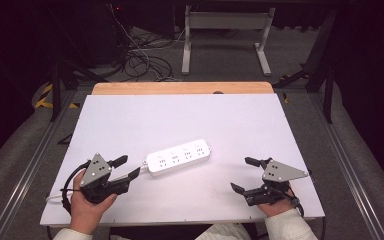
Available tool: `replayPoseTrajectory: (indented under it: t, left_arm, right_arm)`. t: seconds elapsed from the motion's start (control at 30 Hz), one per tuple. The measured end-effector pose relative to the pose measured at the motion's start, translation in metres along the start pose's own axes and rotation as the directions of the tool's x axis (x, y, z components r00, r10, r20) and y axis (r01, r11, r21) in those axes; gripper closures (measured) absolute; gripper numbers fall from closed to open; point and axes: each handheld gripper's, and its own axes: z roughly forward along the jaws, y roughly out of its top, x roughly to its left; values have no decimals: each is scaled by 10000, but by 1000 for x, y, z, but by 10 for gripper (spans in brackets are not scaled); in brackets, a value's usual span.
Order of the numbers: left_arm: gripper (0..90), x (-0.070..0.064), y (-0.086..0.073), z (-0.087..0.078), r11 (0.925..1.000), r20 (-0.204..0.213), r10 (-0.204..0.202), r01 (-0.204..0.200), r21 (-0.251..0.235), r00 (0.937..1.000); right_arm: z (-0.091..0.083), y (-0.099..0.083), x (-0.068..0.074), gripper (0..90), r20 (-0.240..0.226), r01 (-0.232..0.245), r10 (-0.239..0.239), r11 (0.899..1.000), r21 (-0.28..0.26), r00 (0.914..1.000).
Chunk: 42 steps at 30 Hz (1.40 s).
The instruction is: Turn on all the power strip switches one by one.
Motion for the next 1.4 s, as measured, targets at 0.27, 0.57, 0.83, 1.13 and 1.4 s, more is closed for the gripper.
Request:
replayPoseTrajectory:
  t: [0.27, 0.57, 0.83, 1.13, 1.4]
  left_arm:
    - [420, 0, 14, 11, 9999, 117, -154, 154, 66, 9998]
    - [426, 2, 30, 24, 9995, 345, -291, 288, 93, 9990]
    - [444, -2, 42, 38, 9995, 498, -141, 127, 278, 9987]
    - [485, -1, 44, 52, 9973, 947, -286, 220, 704, 9951]
    - [579, 3, 45, 57, 9961, 949, -557, 489, 729, 9939]
  right_arm:
    - [0, 0, 0, 88, -27, 32, -32, 10000, 7, 10000]
    - [1, 0, 1, 88, -78, 43, -43, 10000, 42, 10000]
    - [0, 0, 0, 88, -88, 45, -44, 10000, 43, 10000]
    - [1, 0, 1, 88, -136, 79, -79, 10000, 33, 9999]
    - [1, 0, 1, 88, -161, 102, -101, 9999, 33, 9998]
